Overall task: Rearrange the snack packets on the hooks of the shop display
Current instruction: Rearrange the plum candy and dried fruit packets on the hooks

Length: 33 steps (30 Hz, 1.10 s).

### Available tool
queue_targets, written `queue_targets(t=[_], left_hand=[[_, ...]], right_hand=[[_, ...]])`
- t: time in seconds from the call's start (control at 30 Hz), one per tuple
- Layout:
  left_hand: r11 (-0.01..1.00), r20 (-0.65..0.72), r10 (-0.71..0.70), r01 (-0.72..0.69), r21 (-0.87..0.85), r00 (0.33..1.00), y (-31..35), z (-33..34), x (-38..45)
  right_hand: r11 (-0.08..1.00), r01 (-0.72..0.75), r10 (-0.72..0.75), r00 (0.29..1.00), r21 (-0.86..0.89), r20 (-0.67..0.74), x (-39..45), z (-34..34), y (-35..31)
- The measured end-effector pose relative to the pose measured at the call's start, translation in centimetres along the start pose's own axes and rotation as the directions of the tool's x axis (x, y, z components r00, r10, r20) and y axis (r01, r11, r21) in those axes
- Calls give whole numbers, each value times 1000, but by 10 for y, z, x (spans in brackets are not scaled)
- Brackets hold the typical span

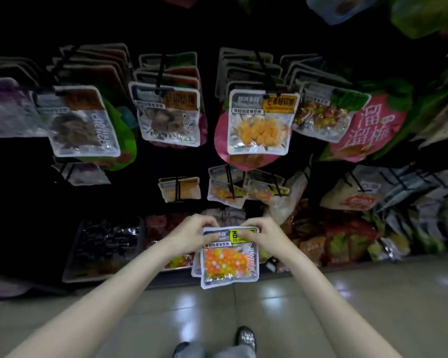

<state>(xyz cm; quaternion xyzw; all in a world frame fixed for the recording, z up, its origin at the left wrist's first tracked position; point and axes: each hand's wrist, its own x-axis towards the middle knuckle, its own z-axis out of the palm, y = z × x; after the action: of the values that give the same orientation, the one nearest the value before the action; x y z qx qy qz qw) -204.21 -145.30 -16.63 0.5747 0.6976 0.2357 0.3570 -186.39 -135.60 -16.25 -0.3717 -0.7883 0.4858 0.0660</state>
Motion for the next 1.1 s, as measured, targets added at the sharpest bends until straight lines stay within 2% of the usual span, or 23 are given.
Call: queue_targets(t=[0.17, 0.3, 0.43, 0.57, 0.7, 0.83, 1.0, 1.1], left_hand=[[997, 17, -30, 31, -76, 999, -9, 19, 24], [996, 47, -60, 63, -67, 997, -11, 35, 32], [985, -62, -155, 150, -90, 986, -9, 51, 45], [941, -117, -268, 234, -242, 956, -15, 58, 66], [894, -156, -353, 284, -346, 923, -27, 53, 92], [896, -216, -358, 269, -355, 908, -33, 39, 119], [935, -344, -287, 183, -303, 894, -29, 32, 143], [940, -335, -296, 212, -267, 895, -34, 35, 147]], right_hand=[[994, -84, 91, 990, 70, -105, 14, 7, 33], [994, -67, 74, 993, 82, -87, 24, 16, 50], [991, -91, 101, 990, 94, -97, 29, 17, 62], [979, -130, 149, 982, 159, -116, 45, 5, 62], [977, -156, 180, 969, 142, -168, 75, 5, 65], [967, -147, 193, 956, 209, -222, 97, 3, 66], [972, -94, 158, 938, 215, -307, 120, -5, 62], [959, -141, 217, 925, 247, -312, 125, 1, 64]])
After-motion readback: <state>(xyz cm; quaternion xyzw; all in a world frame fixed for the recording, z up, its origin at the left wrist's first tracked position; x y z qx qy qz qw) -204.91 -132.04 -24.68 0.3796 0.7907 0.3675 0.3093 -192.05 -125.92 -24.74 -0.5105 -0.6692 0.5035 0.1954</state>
